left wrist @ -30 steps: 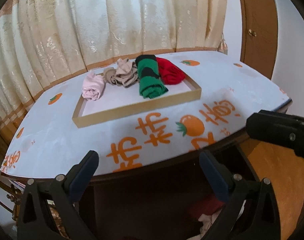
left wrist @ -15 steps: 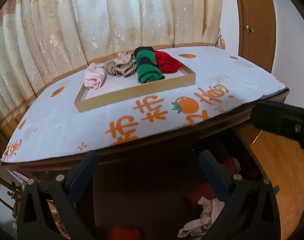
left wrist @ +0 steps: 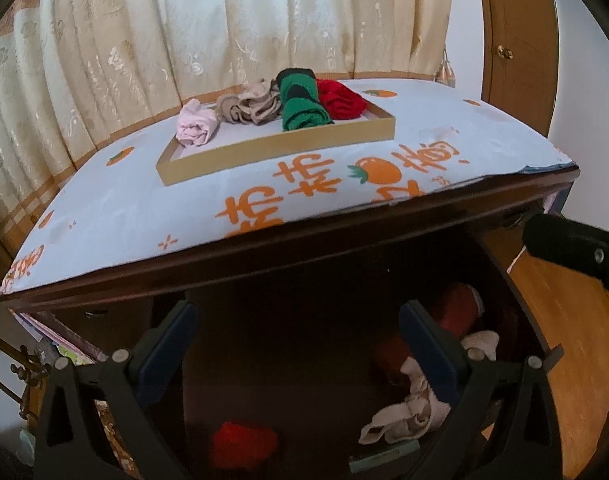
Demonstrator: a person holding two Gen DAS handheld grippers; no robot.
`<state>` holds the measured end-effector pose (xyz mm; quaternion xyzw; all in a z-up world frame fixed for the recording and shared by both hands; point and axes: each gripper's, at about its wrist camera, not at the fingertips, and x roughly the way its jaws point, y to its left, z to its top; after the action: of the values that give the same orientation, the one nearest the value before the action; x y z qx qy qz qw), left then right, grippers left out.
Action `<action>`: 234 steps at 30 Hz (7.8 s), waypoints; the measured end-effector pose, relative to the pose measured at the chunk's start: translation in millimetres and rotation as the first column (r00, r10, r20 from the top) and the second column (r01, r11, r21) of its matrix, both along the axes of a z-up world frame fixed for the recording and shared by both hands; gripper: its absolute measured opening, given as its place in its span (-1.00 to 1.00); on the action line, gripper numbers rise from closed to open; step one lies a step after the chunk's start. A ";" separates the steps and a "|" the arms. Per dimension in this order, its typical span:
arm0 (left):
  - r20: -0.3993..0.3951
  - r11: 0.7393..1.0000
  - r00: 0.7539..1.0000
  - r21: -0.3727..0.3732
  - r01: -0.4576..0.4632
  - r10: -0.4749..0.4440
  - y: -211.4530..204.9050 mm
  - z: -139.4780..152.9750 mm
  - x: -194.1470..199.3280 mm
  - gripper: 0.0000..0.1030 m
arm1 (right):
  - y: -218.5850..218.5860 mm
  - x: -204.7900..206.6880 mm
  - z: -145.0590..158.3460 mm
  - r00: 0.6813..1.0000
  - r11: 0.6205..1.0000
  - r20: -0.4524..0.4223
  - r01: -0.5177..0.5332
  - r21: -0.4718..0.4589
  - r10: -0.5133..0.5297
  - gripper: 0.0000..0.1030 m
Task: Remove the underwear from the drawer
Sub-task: 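Move both open tools down into the open drawer, then grasp the white dotted underwear with the left tool while the right grasps the dark red sock, then lift the white underwear and dark red sock up out of the drawer, then carry both items over the beige tray and lower them in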
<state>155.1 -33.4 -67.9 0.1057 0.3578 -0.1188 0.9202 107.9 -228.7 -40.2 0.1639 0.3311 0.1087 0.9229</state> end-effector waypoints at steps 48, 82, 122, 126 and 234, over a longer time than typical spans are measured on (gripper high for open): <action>-0.618 0.832 0.600 -0.171 0.529 -0.508 -100.1 -101.5 22.0 0.69 | -76.2 -2.0 -54.4 0.988 0.994 -0.118 0.104 0.010 -0.102 0.26; -0.496 0.967 0.831 -0.090 0.237 -0.250 36.9 -88.1 37.0 -0.30 | -33.8 36.0 -75.8 0.978 0.998 -0.205 -0.044 0.039 0.051 0.26; -0.533 0.966 0.821 0.029 0.258 -0.204 29.0 -129.0 54.4 0.12 | 111.2 125.5 -162.7 0.770 0.558 -0.513 -0.632 -0.537 0.379 0.26; -0.524 0.968 0.827 0.015 0.249 -0.204 30.5 -128.1 52.3 0.02 | 122.3 119.5 -174.6 0.767 0.489 -0.520 -0.641 -0.592 0.376 0.04; 0.156 0.974 0.983 -0.219 -0.059 0.094 48.3 108.4 163.2 -0.12 | 50.8 207.5 85.4 0.984 0.948 0.094 -0.171 0.267 0.151 -0.39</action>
<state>318.3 14.9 40.5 0.0019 0.2690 -0.1118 0.9566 315.4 -177.9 45.2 0.2585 0.2915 0.2343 0.8907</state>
